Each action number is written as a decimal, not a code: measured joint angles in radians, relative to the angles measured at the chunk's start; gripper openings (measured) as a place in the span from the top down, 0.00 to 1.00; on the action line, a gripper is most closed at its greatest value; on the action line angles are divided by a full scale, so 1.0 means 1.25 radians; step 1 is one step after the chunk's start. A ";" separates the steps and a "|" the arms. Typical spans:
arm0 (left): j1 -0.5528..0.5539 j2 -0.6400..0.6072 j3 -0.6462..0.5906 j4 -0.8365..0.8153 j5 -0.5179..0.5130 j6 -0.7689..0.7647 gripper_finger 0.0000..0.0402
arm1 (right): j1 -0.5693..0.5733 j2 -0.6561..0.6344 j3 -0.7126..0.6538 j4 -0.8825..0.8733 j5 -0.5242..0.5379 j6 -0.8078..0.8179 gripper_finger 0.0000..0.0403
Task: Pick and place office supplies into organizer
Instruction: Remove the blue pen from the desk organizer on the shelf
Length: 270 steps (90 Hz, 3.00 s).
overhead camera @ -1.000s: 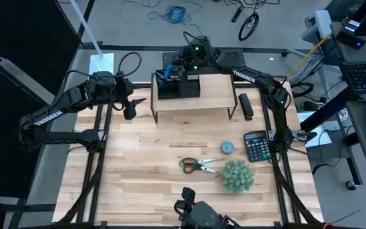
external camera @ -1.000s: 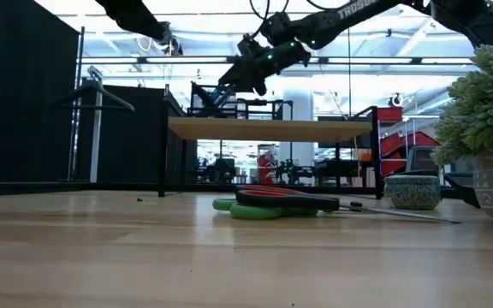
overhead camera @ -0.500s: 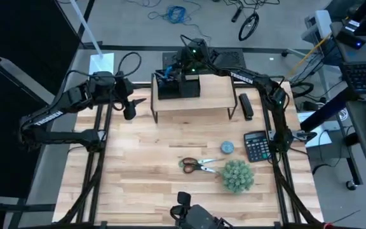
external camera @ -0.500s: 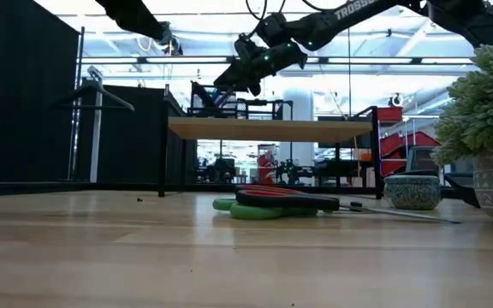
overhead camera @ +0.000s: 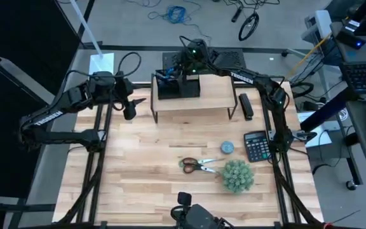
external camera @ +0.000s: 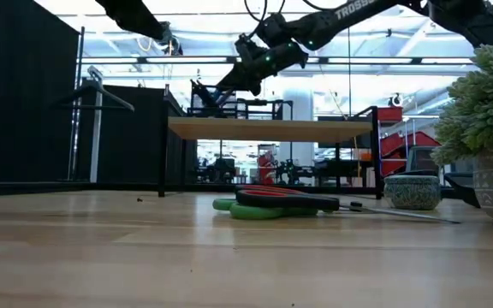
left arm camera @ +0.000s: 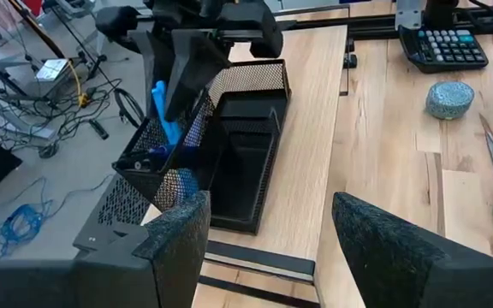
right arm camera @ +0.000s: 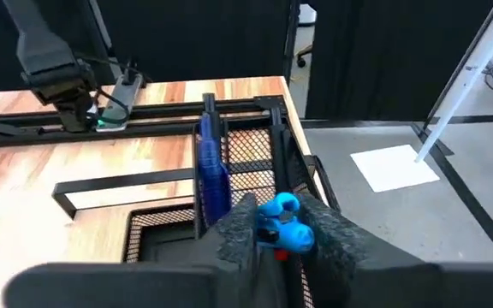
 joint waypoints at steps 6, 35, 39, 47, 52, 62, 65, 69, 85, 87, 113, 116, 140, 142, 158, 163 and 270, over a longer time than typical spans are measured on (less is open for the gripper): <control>0.000 0.000 0.000 0.000 0.000 0.000 0.41 | 0.001 0.000 0.000 0.000 0.001 -0.001 0.95; 0.000 0.000 0.000 0.000 0.000 0.001 0.41 | 0.006 -0.006 0.000 0.001 0.014 0.023 0.93; 0.000 0.000 0.000 0.001 0.000 0.002 0.41 | 0.010 -0.012 0.000 0.001 0.019 0.021 0.93; 0.000 0.000 0.000 0.003 0.000 0.002 0.41 | 0.015 -0.032 0.000 0.007 0.030 0.022 0.94; 0.000 0.000 0.000 0.004 0.000 0.002 0.41 | 0.018 -0.048 0.000 0.006 0.038 0.022 0.95; 0.000 0.000 0.000 0.003 0.000 0.002 0.41 | 0.020 -0.075 0.000 -0.004 0.039 0.022 0.94; 0.000 0.000 0.000 0.004 0.000 0.002 0.41 | 0.021 -0.082 0.000 -0.009 0.044 0.022 0.94; 0.000 0.000 0.000 0.003 0.000 0.002 0.41 | 0.024 -0.093 0.000 -0.018 0.056 0.021 0.94; 0.000 0.000 0.000 0.003 0.000 0.001 0.41 | 0.049 -0.160 -0.001 -0.056 0.115 -0.027 0.94; 0.000 0.000 0.000 0.004 0.000 0.000 0.41 | 0.053 -0.172 -0.001 -0.057 0.129 -0.034 0.94; 0.000 0.000 0.000 0.009 -0.001 -0.001 0.41 | 0.093 -0.331 0.000 -0.138 0.203 -0.050 0.94; 0.000 0.000 0.000 0.010 -0.001 -0.001 0.41 | 0.099 -0.348 0.000 -0.151 0.203 -0.042 0.94; 0.000 0.000 0.000 0.012 -0.001 -0.002 0.41 | 0.163 -0.412 0.000 -0.295 0.202 -0.006 0.94; 0.000 0.000 0.000 0.012 -0.001 -0.002 0.41 | 0.170 -0.416 0.000 -0.308 0.202 0.000 0.94; 0.000 0.000 0.000 0.010 -0.001 -0.002 0.41 | 0.217 -0.421 0.000 -0.448 0.199 0.051 0.94; 0.000 0.000 0.000 0.010 -0.001 -0.002 0.41 | 0.235 -0.410 0.000 -0.497 0.206 0.071 0.94; -0.001 0.000 0.000 0.000 0.000 -0.004 0.41 | 0.471 0.104 -0.001 -0.815 0.360 0.195 0.88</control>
